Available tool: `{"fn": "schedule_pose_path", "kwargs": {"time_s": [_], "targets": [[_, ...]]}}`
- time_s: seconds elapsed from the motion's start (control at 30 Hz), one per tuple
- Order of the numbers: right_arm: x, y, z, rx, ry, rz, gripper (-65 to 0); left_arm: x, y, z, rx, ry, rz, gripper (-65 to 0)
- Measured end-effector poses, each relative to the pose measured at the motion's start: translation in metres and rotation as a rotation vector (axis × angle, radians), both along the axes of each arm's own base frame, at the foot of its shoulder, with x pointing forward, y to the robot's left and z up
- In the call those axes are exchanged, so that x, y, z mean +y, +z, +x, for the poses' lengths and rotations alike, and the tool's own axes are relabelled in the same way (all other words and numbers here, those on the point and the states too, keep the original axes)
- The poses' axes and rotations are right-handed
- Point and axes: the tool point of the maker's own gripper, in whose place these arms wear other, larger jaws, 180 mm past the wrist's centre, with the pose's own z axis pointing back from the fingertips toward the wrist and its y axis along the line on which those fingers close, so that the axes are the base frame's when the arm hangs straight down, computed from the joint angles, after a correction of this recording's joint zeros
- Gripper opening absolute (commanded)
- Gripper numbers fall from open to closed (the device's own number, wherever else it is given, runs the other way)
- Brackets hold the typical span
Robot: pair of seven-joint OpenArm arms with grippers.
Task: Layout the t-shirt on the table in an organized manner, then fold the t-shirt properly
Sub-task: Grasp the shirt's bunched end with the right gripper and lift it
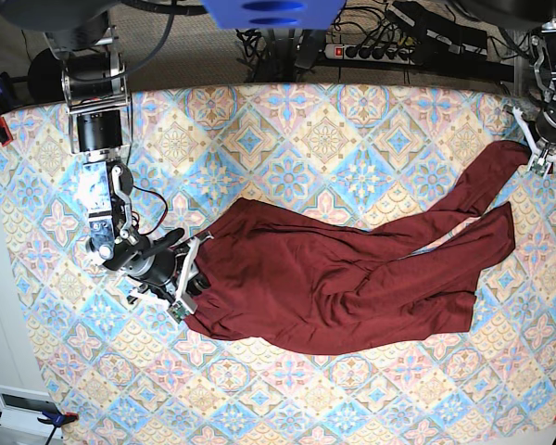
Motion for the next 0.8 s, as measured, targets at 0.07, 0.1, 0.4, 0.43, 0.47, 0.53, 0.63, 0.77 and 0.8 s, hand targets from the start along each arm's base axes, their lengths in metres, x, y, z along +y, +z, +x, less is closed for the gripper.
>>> {"fn": "schedule_pose_path", "kwargs": {"time_s": [0.07, 0.1, 0.4, 0.43, 0.47, 0.53, 0.63, 0.77, 0.8], "targets": [[0.012, -0.006, -0.007, 0.012, 0.052, -0.035, -53.6, -0.002, 0.000, 0.001, -0.007, -0.002, -0.007, -65.0], [0.022, -0.009, -0.014, 0.019, 0.094, -0.059, -52.6, -0.001, 0.001, 0.002, -0.010, -0.002, -0.007, -65.0], [0.051, -0.047, -0.102, 0.046, 0.348, -0.237, -43.2, 0.001, 0.010, 0.016, -0.051, 0.001, -0.001, -65.0], [0.049, -0.050, -0.103, 0.039, 0.351, -0.270, -43.1, 0.001, 0.010, 0.016, -0.050, 0.000, -0.001, -65.0], [0.048, -0.048, -0.101, 0.020, 0.351, -0.288, -43.1, 0.001, 0.010, 0.015, -0.046, 0.001, 0.001, -65.0], [0.047, -0.041, -0.091, -0.030, 0.348, -0.312, -43.1, 0.000, 0.006, 0.012, -0.032, 0.004, -0.002, -65.0], [0.048, -0.044, -0.092, -0.052, 0.374, -0.355, -43.1, -0.002, 0.009, 0.021, -0.056, 0.013, -0.011, -65.0], [0.051, -0.069, -0.106, 0.005, 0.416, -0.387, -43.1, -0.006, 0.010, 0.027, -0.080, 0.013, -0.027, -65.0], [0.049, -0.073, -0.108, 0.012, 0.423, -0.401, -43.1, -0.005, 0.009, 0.025, -0.072, 0.015, -0.022, -65.0]]}}
